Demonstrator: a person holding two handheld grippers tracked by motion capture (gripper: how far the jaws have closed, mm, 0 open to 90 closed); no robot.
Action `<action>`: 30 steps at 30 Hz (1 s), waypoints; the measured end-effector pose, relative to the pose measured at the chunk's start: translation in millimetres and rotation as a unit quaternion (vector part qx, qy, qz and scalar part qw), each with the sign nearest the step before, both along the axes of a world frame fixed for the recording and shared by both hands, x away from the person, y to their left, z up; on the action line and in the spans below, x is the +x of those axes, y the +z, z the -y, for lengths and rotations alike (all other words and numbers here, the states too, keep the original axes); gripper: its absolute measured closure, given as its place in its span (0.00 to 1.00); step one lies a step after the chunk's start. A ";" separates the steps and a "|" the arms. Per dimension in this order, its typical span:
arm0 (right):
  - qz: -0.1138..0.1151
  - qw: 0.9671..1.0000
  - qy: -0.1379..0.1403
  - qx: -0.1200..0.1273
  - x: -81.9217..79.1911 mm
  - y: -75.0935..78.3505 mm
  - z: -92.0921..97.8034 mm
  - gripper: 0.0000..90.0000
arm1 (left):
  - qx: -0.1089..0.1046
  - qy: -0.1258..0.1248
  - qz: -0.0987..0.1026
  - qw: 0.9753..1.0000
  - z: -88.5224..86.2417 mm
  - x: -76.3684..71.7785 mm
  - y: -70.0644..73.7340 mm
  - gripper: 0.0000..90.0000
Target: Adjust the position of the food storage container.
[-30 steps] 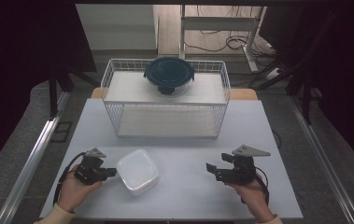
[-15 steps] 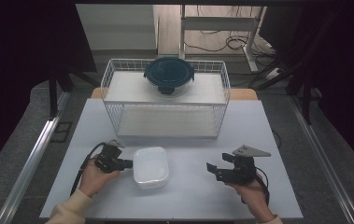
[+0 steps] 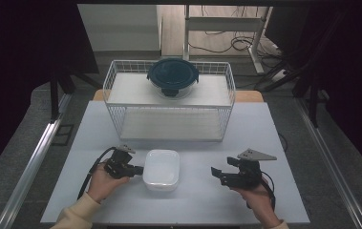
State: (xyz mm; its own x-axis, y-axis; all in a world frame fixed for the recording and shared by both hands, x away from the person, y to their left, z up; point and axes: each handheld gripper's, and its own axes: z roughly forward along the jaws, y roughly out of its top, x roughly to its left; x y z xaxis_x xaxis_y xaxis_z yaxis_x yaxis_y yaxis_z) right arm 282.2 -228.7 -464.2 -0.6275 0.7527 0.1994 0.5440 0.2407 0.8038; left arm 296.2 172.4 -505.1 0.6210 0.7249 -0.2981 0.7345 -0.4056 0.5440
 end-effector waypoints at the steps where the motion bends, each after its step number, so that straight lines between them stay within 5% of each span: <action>1: -0.002 1.000 0.000 0.000 -0.2 -0.1 -0.4 0.22 | 0.000 -0.007 -0.005 1.000 1.4 -7.6 -1.5 1.00; 4: -0.002 1.000 -0.001 0.000 0.1 -0.5 -0.6 0.22 | 0.012 -0.018 0.000 1.000 4.6 -16.4 -2.6 1.00; 8: -0.003 1.000 -0.002 0.000 0.2 -0.5 -1.3 0.23 | -0.008 -0.028 -0.008 1.000 9.1 -16.8 -1.5 1.00; 30: -0.012 1.000 0.007 0.004 0.3 -3.0 -5.0 0.23 | 0.000 -0.016 0.001 1.000 30.8 10.9 -4.7 1.00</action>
State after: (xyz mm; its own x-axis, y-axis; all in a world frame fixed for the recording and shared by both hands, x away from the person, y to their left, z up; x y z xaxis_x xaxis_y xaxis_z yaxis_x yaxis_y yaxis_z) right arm 282.5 -223.7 -467.2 -0.6326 0.7425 0.2202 0.5600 0.2421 0.7924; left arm 307.1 141.5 -509.8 0.6449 0.7041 -0.2973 0.7201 -0.4296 0.5448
